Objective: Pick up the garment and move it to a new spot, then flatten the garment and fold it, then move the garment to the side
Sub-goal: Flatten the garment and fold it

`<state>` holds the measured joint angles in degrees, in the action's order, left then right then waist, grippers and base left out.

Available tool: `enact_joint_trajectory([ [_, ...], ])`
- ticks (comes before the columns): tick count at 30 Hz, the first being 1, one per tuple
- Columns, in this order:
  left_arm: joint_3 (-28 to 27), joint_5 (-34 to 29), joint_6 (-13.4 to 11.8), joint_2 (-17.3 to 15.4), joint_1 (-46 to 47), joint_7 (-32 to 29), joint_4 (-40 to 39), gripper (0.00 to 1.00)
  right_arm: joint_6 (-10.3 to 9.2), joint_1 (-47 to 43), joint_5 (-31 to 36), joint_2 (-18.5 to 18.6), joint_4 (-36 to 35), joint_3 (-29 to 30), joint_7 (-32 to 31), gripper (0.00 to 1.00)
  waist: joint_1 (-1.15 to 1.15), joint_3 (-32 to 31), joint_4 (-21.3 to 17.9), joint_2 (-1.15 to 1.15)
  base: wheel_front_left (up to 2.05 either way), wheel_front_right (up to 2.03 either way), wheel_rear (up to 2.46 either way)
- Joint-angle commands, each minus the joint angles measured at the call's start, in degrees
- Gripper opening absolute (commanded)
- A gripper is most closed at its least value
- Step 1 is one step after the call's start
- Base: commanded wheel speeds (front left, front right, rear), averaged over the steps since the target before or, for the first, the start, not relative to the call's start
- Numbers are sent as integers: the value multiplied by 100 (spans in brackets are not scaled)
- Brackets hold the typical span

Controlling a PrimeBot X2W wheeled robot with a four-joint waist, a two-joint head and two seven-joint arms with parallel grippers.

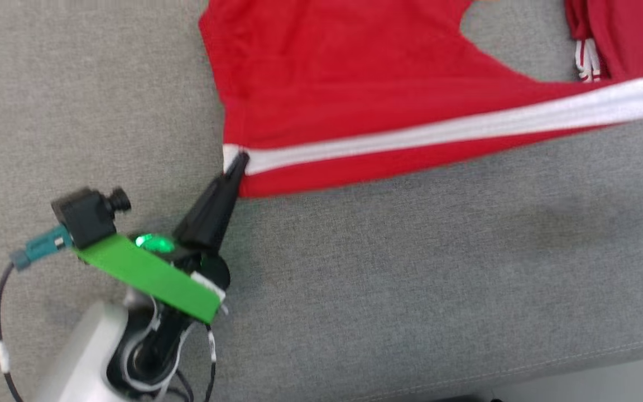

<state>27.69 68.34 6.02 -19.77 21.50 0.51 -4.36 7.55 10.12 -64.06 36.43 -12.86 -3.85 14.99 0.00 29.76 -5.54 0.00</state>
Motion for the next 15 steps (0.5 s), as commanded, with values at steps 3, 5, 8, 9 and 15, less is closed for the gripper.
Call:
enact_joint_trajectory([
  [3, 70, 78, -184, -235, -781, 13, -439, 0, -13, -840, -127, -79, -344, 291, 25, 0, 0, -717, 140, 0, 0, 0, 0],
  [5, 92, 91, -304, -316, -1118, 31, -732, 0, -13, -1326, -126, -33, -544, 383, 25, 0, 0, -801, 203, 0, 0, 0, 0],
  [8, 123, 75, -515, -452, -1500, -6, -1139, 0, -13, -1896, -79, 22, -817, 585, 25, 0, 0, -873, 302, 0, 0, 0, 0],
  [9, 114, 131, -602, -473, -1612, -18, -1275, 0, -13, -2053, -21, 42, -894, 677, 25, 0, 0, -889, 329, 0, 0, 0, 0],
  [15, -141, 479, -1081, -360, -1576, -96, -1623, 0, -17, -2048, 406, 336, -778, 787, 26, 0, 0, -819, 467, 0, 0, 0, 0],
])
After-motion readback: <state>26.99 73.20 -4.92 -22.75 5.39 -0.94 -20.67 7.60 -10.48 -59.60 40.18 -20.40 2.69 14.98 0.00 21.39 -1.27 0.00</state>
